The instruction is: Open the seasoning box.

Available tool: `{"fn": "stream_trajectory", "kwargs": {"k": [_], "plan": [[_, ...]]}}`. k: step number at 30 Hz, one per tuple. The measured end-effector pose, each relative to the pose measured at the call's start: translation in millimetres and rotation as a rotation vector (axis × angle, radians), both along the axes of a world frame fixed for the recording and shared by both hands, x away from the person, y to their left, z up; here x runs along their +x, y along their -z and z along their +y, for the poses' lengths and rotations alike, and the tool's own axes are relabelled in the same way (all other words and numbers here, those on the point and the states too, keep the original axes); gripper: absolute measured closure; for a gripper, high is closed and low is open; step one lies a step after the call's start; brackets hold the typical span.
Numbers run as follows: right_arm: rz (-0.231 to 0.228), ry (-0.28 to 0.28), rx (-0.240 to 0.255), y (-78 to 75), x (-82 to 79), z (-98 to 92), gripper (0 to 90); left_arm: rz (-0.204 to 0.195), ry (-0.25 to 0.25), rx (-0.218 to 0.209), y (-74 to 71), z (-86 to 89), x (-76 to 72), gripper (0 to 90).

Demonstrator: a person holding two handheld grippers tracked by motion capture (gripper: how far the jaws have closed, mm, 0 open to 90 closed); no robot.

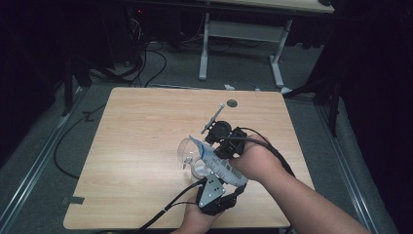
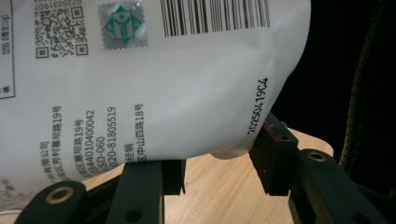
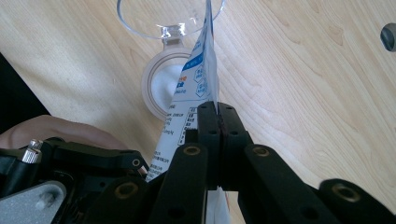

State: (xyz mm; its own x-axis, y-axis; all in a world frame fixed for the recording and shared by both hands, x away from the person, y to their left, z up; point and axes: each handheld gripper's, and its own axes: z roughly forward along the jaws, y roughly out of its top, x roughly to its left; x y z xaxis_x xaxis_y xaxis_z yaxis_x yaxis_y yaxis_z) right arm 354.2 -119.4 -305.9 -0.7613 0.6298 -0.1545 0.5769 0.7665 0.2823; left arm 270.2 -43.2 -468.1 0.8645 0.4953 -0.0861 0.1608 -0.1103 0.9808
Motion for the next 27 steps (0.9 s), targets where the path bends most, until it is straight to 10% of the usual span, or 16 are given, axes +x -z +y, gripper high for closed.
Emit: {"fn": "stream_trajectory", "kwargs": {"k": [27], "plan": [[-0.006, -0.011, -0.007, -2.5, -1.9, 2.1, 90.0, -0.004, 0.001, -0.011, -2.1, 0.7, -1.3, 59.7]]}}
